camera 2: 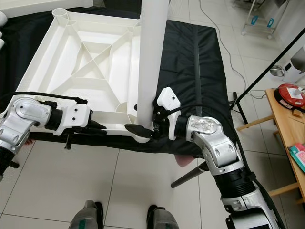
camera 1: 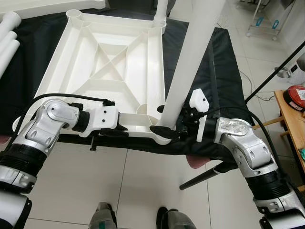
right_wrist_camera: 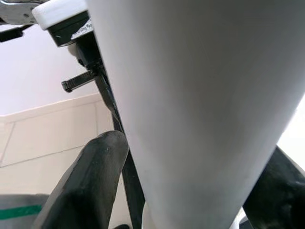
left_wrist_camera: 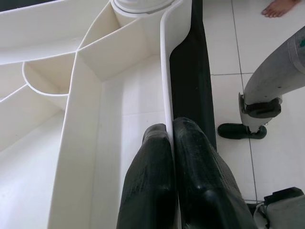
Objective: Building children table
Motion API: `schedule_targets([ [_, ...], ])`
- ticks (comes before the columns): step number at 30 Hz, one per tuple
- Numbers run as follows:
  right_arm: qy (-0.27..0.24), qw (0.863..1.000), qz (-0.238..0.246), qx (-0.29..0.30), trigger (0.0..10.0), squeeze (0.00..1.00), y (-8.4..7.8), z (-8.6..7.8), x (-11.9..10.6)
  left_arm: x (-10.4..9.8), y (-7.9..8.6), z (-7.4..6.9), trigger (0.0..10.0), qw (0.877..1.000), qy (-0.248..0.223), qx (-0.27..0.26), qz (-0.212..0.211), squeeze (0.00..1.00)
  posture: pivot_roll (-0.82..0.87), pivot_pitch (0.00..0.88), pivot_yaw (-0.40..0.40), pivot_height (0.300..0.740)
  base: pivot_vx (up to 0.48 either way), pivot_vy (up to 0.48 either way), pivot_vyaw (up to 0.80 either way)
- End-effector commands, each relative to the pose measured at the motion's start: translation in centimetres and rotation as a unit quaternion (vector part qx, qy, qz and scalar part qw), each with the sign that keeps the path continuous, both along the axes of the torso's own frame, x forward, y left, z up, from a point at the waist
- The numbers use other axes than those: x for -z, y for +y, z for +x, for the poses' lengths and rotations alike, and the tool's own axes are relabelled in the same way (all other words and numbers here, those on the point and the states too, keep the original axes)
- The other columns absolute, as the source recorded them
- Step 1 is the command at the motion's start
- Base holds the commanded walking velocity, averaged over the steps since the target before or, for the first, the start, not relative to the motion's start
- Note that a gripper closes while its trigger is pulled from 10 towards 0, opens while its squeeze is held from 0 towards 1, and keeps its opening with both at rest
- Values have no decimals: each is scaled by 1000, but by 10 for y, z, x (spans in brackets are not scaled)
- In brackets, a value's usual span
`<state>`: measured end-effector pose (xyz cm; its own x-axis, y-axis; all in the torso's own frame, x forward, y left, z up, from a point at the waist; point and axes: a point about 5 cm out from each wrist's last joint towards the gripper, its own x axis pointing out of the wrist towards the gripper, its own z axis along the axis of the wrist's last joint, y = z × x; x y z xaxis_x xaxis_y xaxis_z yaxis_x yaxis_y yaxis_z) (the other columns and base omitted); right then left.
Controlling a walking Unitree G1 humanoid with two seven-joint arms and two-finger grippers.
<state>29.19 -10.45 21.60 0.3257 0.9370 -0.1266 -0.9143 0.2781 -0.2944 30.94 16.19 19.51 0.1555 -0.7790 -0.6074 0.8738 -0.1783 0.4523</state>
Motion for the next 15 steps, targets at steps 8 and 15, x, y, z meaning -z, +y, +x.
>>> schedule_targets([
  [8, 1, 999, -33, 2, 0, 0, 9, 19, 7, 11, -6, -13, 0, 998, 33, 49, 16, 0, 204, 188, -108, 740, 0, 0, 0],
  [15, 8, 998, -18, 59, 0, 0, 9, 29, 11, 9, -10, -12, 0, 998, 29, 48, 4, 0, 205, 193, -108, 740, 0, 0, 0],
])
